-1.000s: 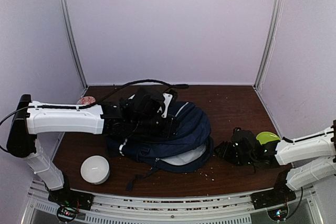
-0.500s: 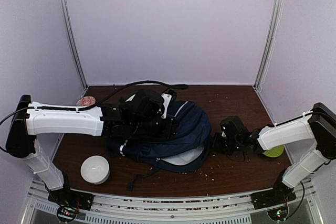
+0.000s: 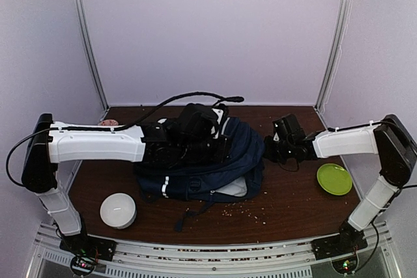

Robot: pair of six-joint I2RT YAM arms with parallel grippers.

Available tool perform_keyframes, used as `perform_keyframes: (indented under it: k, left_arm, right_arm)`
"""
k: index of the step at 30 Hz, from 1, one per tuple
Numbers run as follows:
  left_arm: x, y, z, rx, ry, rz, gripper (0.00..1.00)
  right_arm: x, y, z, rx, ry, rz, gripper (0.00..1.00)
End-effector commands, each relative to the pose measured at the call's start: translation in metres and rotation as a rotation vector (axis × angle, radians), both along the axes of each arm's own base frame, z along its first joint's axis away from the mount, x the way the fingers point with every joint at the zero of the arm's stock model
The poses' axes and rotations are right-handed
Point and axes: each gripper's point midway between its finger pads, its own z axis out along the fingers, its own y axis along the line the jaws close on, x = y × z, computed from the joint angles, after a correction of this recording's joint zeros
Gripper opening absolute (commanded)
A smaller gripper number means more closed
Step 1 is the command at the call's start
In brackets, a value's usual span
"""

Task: Pack the student bag
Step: Adjust the student bag at the center of the board.

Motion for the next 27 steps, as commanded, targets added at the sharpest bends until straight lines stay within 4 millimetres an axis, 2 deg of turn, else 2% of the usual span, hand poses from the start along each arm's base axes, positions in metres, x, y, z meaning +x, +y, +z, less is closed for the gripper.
perform_keyframes:
  k: [1,5,7,8,12,15,18,21,22,24,25,26,27]
  left_arm:
    - [0.006,-0.031,0.076,-0.223,-0.095,-0.02,0.0]
    - [0.011,-0.028,0.075,-0.226,-0.083,0.003,0.0]
    - [0.011,-0.026,0.072,-0.228,-0.072,0.005,0.0]
    - [0.01,-0.026,0.071,-0.23,-0.068,0.005,0.0]
    - [0.009,-0.026,0.069,-0.246,-0.049,0.001,0.0]
    - [0.006,-0.028,0.071,-0.255,-0.035,-0.011,0.0]
    - [0.004,-0.029,0.067,-0.247,-0.003,-0.017,0.0]
    - [0.001,-0.028,0.059,-0.209,0.03,-0.021,0.0]
    - [-0.001,-0.026,0.056,-0.195,0.038,-0.023,0.09]
    - [-0.005,-0.018,0.052,-0.173,0.048,-0.023,0.41]
    - [-0.008,-0.011,0.056,-0.177,0.045,-0.022,0.55]
    - [-0.01,-0.004,0.059,-0.178,0.041,-0.016,0.68]
    - [-0.013,0.005,0.057,-0.164,0.042,-0.006,0.75]
  right_arm:
    - [-0.009,-0.024,0.042,-0.037,-0.106,-0.05,0.29]
    - [-0.045,-0.067,0.047,-0.078,-0.149,-0.155,0.43]
    - [-0.063,-0.075,0.052,-0.073,-0.199,-0.147,0.46]
    - [-0.072,-0.072,0.055,-0.057,-0.231,-0.115,0.47]
    - [-0.113,-0.03,0.074,-0.021,-0.367,0.15,0.46]
    - [-0.141,0.005,0.075,0.016,-0.422,0.308,0.47]
    - [-0.156,0.031,0.071,0.054,-0.453,0.379,0.47]
    - [-0.158,0.048,0.065,0.039,-0.443,0.389,0.47]
    - [-0.158,0.051,0.063,0.034,-0.442,0.387,0.47]
    - [-0.159,0.053,0.066,0.039,-0.454,0.376,0.47]
    - [-0.159,0.052,0.067,0.042,-0.459,0.37,0.47]
    - [-0.159,0.05,0.068,0.045,-0.464,0.364,0.47]
    - [-0.16,0.048,0.07,0.049,-0.469,0.358,0.47]
